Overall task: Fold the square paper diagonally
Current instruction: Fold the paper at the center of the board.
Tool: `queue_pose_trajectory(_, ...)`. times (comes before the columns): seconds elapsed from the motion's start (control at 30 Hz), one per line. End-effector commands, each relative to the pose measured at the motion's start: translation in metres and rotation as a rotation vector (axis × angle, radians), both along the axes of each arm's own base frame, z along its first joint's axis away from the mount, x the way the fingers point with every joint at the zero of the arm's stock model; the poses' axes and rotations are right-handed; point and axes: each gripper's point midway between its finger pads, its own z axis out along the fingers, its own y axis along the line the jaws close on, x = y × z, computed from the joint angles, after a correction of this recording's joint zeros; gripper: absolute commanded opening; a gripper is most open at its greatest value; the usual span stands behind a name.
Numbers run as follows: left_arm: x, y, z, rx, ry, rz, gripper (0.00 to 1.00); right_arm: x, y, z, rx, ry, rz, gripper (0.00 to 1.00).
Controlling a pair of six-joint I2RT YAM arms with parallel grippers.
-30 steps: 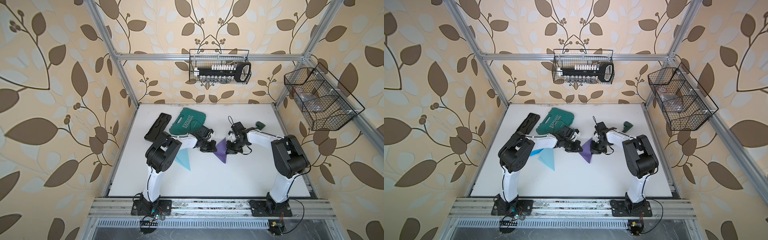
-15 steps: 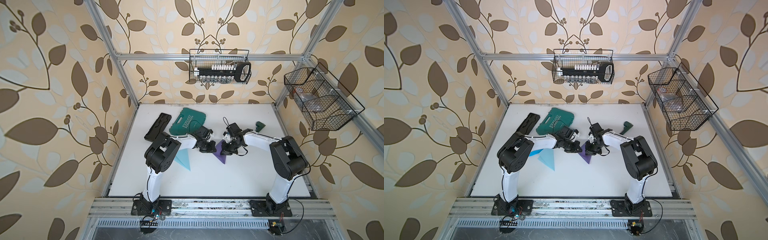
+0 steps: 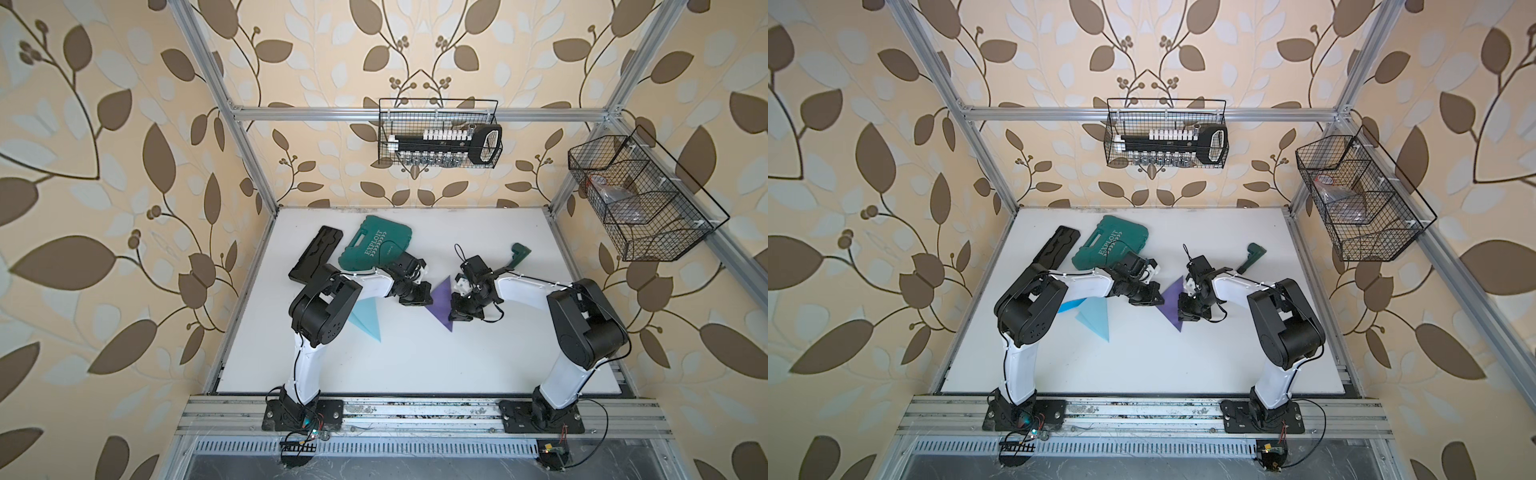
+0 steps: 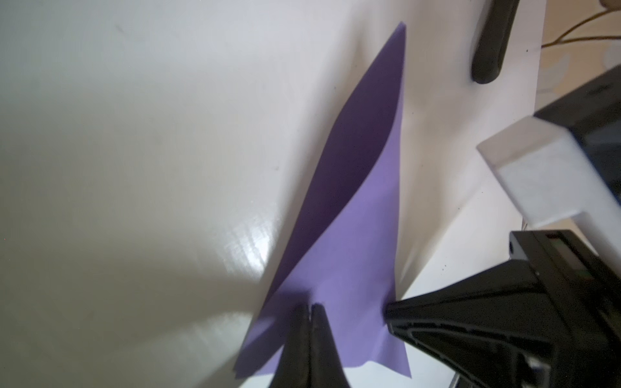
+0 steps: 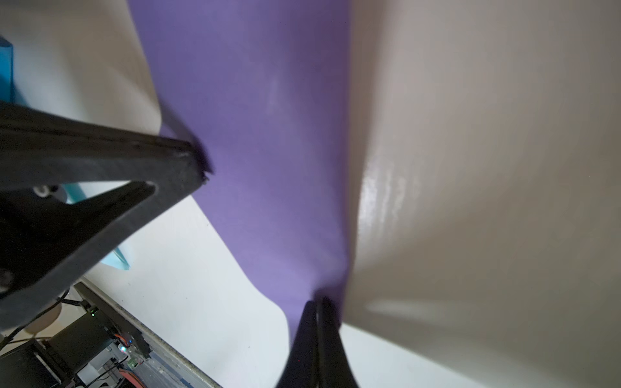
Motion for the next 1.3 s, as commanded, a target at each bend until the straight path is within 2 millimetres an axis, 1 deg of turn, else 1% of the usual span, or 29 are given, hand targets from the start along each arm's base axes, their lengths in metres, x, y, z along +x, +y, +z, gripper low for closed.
queue_pose_trajectory(0.0,-0.034,0.043,-0.058,0.242,0.128,0.017,0.00,-0.018,-0.023,-0.012,-0.082,0.044,-0.004,0.00)
queue_pose_trajectory(0.1,-0.033,0.042,-0.059,0.238,0.128,0.015,0.00,-0.018,-0.024,-0.012,-0.081,0.045,-0.006,0.00)
queue_pose_trajectory(0.17,-0.034,0.041,-0.059,0.233,0.130,0.010,0.00,-0.014,-0.018,-0.006,-0.046,0.026,-0.001,0.00)
queue_pose_trajectory(0.23,-0.034,0.041,-0.059,0.231,0.132,0.009,0.00,-0.007,-0.010,0.008,-0.010,-0.019,-0.005,0.00)
queue_pose_trajectory(0.3,-0.034,0.040,-0.060,0.230,0.132,0.007,0.00,-0.001,0.003,0.027,0.036,-0.077,-0.005,0.00)
queue_pose_trajectory(0.4,-0.033,0.040,-0.059,0.229,0.130,0.006,0.00,0.003,0.018,0.042,0.076,-0.103,-0.009,0.00)
queue_pose_trajectory(0.43,-0.033,0.040,-0.059,0.229,0.129,0.005,0.00,0.004,0.023,0.043,0.079,-0.105,-0.004,0.00)
queue_pose_trajectory(0.5,-0.033,0.039,-0.059,0.228,0.129,0.003,0.00,0.004,0.031,0.039,0.081,-0.086,0.001,0.00)
queue_pose_trajectory(0.67,-0.032,0.039,-0.058,0.230,0.125,0.004,0.00,0.002,0.040,0.020,0.065,-0.040,0.005,0.00)
queue_pose_trajectory(0.77,-0.033,0.040,-0.059,0.231,0.126,0.005,0.00,-0.002,0.036,0.011,0.037,-0.021,0.004,0.00)
queue_pose_trajectory(1.0,-0.032,0.041,-0.060,0.240,0.127,0.004,0.00,-0.018,0.015,-0.005,-0.044,0.011,-0.003,0.00)
queue_pose_trajectory(1.27,-0.031,0.043,-0.060,0.251,0.121,0.005,0.00,-0.037,-0.011,-0.012,-0.090,0.038,-0.009,0.00)
